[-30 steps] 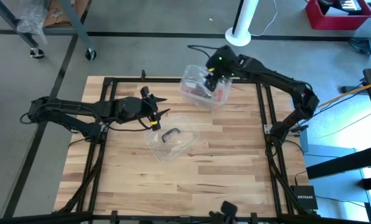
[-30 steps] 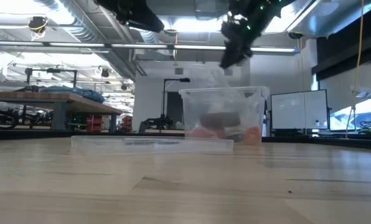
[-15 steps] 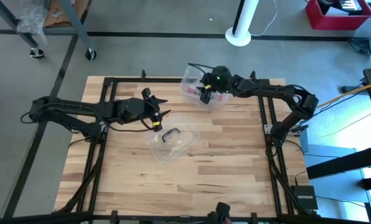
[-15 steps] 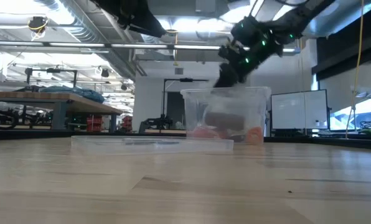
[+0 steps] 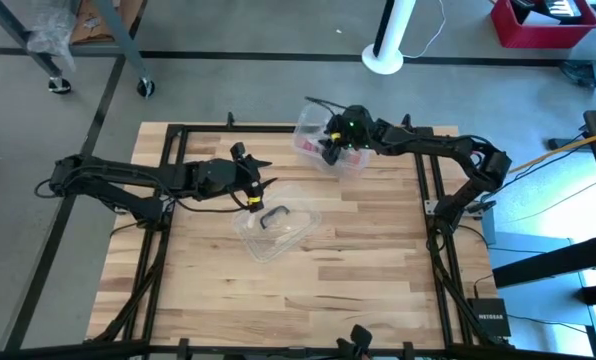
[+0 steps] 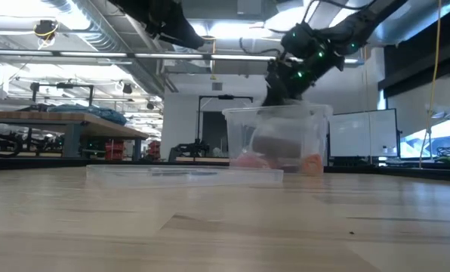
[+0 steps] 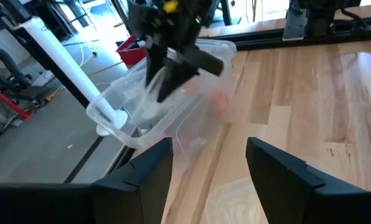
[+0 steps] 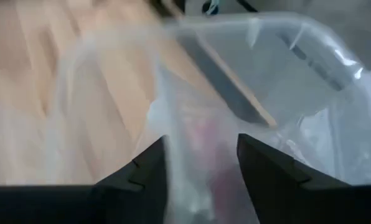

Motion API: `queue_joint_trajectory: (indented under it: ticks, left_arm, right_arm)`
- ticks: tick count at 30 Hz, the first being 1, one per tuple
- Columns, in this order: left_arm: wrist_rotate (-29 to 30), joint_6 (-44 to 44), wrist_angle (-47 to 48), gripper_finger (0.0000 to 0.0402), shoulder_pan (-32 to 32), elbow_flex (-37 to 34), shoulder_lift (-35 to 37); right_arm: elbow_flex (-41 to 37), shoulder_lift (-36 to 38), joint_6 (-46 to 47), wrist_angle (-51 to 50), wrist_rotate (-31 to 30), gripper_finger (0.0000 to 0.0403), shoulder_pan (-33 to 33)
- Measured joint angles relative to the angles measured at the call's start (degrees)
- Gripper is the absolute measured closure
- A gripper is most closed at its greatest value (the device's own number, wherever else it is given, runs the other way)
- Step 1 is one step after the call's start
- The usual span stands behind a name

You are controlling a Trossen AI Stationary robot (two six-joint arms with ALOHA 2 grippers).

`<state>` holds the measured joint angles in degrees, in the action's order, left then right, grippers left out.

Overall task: Roll bandage
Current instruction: Put the transparent zip bag into the transparent bin

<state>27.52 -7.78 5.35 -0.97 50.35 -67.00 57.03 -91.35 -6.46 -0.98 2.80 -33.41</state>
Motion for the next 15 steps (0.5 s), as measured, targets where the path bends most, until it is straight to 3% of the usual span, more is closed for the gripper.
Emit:
queue_joint_trajectory:
  ticks: [4,11,15]
  left_arm:
    - [0.0,-0.2,0.0,0.0205,0.0,0.0,0.0]
    - [0.0,0.0,0.0,0.0205,-0.2,0.0,0.0]
    - [-0.1,0.2,0.5,0.0205,-0.2,0.0,0.0]
  right_arm:
    - [4.1,0.3,8.9,-2.5,2.9,0.0219,0.0]
    - [8.7,0.3,6.6,-13.1,3.6,0.0219,0.0]
    - [8.8,1.9,3.4,-13.6,4.9,0.0219,0.2]
